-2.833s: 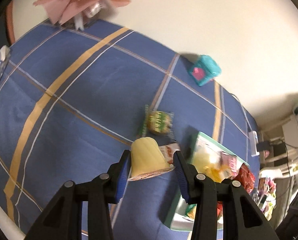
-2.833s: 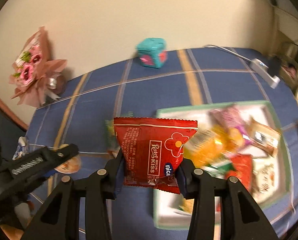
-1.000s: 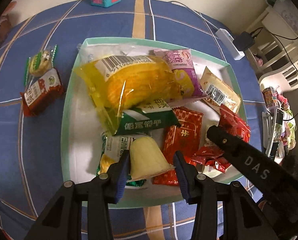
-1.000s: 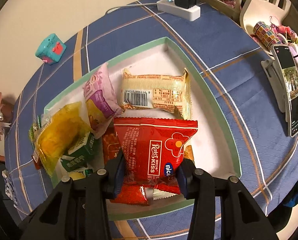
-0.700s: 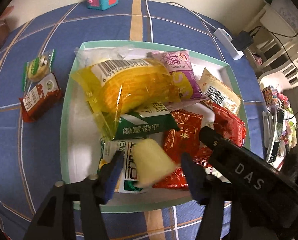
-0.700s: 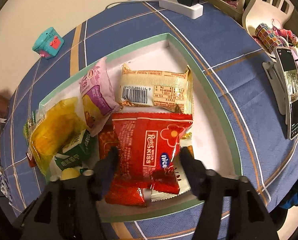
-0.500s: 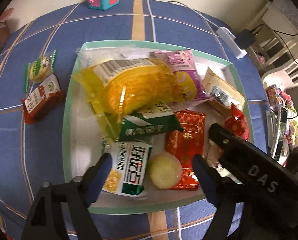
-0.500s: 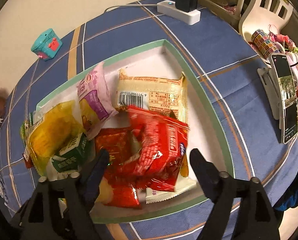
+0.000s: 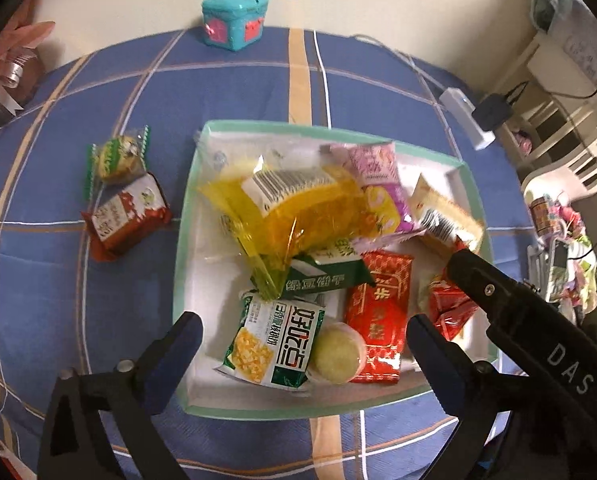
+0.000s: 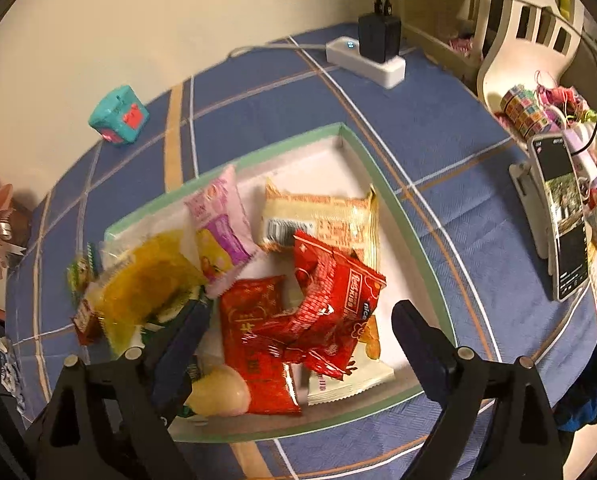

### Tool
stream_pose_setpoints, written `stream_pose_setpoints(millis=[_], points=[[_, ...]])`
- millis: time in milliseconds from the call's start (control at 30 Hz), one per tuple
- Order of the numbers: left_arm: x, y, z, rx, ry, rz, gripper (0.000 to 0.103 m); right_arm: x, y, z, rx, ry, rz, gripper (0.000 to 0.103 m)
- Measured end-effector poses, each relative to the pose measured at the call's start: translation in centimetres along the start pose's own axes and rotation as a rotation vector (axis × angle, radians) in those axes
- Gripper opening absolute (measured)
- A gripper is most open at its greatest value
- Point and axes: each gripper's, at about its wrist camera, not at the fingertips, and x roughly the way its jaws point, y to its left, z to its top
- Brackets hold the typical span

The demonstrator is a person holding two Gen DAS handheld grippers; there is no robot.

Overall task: Organize snacks
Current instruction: 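Lift both open tools out of the tray, then move both tools over the milk biscuit pack and green cookie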

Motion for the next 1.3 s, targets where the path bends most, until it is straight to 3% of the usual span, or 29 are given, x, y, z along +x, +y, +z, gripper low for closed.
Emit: stream_pose_setpoints(millis=[267, 467, 733, 1033, 1300], points=[[-2.8, 2.4, 0.4, -0.056, -0.038, -0.001, 0.103, -2.2, 0.7, 0.4, -0.001, -0.055, 0.011, 0.095], [-3.7, 6.3, 1.7, -0.137, -0.081, 0.071, 0.103, -1.4, 0.9, 0.2, 0.003, -0.027, 0.006, 0.095], [-5.7, 14.8, 2.0, -0.31, -0.147, 0.2, 0.103, -0.7, 2.6, 0.0, -0.023, -0.005, 0.011, 0.095], [-6.9, 23.2, 1.0, -0.5, -0.164, 0.248, 0.103, -1.0, 8.5, -0.8, -0.106, -0.03, 0.067, 0.095], [-6.4, 26.8, 0.7, -0.532, -0.132, 0.27, 0.103, -0.7, 16.4, -2.5, -0.271, -0.049, 0.158, 0.095]])
